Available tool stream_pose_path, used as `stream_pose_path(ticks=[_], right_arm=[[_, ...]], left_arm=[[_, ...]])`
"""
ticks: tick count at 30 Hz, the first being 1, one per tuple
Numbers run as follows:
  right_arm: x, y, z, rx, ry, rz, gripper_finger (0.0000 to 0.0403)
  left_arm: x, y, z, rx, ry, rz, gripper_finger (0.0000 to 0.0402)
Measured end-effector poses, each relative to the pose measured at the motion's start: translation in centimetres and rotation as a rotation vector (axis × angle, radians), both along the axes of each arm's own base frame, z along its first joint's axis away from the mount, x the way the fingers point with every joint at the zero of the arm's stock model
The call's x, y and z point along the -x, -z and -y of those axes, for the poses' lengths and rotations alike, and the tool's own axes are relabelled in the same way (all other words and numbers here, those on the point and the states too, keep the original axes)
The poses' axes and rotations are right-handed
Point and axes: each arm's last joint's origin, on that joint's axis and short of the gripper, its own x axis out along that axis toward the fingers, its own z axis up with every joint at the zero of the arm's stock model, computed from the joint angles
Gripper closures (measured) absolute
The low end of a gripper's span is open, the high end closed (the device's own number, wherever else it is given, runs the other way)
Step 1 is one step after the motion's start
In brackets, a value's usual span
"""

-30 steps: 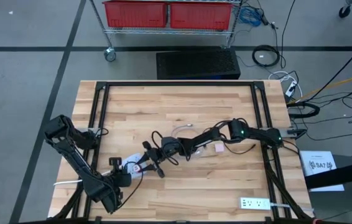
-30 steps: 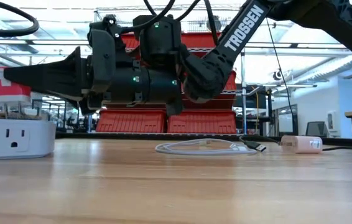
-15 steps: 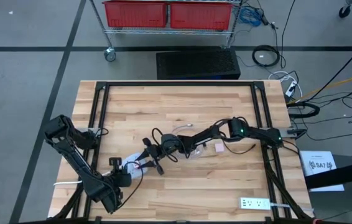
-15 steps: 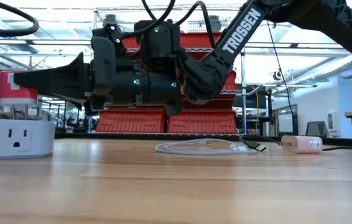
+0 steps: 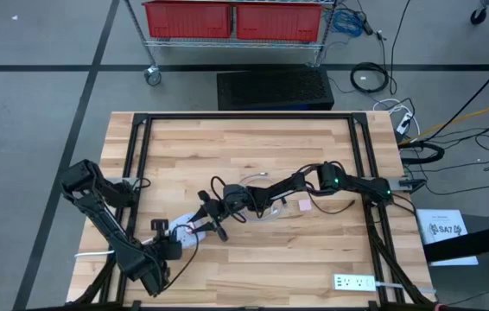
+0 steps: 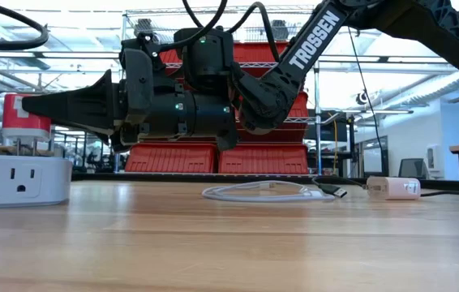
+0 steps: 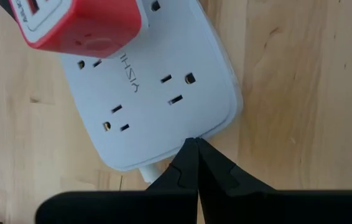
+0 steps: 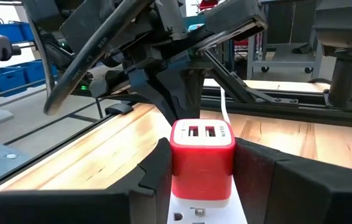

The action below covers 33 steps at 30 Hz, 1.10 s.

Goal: Insert USB
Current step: Insert the red charger adapter into the left white outlet extension

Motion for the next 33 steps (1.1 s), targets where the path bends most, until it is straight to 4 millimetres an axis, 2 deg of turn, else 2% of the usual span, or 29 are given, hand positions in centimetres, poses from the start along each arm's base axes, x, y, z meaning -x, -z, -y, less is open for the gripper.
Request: stream_pose_path(ticks=[33], right_arm=[[0.10, -0.54, 0.30, 0.006, -0.027, -0.025, 0.0293]], left_arm=[[0.05, 0.07, 0.04, 0.013, -0.004, -0.016, 0.0402]])
